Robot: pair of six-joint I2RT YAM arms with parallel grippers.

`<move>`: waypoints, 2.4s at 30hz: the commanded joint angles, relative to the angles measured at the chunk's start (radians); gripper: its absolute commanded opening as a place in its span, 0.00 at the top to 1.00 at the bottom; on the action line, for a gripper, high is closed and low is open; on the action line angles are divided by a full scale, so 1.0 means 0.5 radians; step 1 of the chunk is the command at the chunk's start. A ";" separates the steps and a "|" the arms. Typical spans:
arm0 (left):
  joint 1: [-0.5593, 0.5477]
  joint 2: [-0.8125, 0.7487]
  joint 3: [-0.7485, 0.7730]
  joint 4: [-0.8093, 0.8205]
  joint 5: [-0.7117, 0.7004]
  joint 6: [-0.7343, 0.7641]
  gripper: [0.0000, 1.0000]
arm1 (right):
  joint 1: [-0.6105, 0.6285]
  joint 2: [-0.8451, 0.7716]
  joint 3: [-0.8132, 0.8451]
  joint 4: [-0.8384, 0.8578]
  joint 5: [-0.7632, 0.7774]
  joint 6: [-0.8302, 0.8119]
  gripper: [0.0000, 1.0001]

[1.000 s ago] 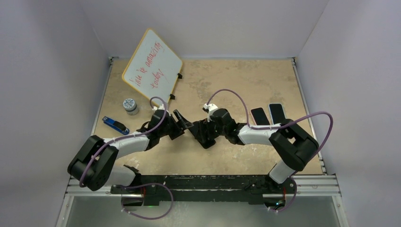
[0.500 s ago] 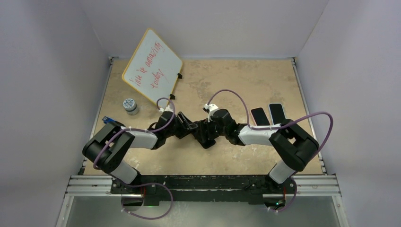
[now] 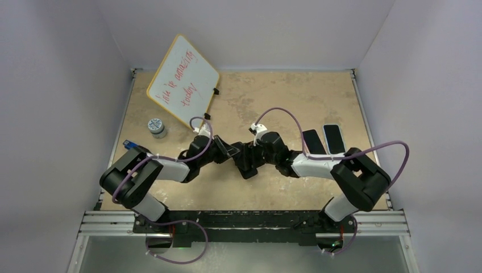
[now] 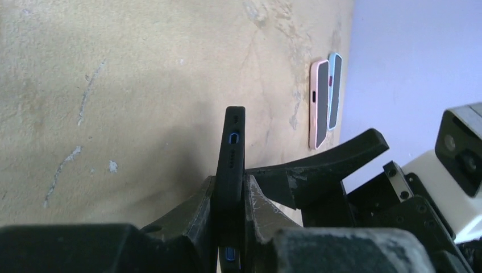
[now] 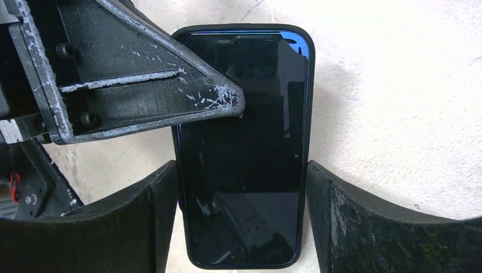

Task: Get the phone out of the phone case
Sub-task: Pick up the phone at the center of the board.

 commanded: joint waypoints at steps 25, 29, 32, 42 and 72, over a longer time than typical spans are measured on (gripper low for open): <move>0.353 -1.135 -0.425 0.914 -0.207 -0.086 1.00 | 0.049 -0.979 -0.451 0.729 0.053 0.201 0.02; 0.353 -1.318 -0.579 0.971 -0.282 -0.212 1.00 | 0.050 -0.881 -0.478 1.044 -0.173 0.245 0.07; 0.353 -1.428 -0.665 0.970 -0.319 -0.292 1.00 | 0.050 -0.791 -0.513 1.297 -0.332 0.259 0.09; 0.350 -1.498 -0.684 1.035 -0.254 -0.407 1.00 | 0.069 -0.500 -0.514 1.938 -0.542 0.315 0.26; 0.347 -1.404 -0.602 1.008 0.016 -0.518 1.00 | 0.117 -0.088 -0.402 2.489 -0.779 0.008 0.88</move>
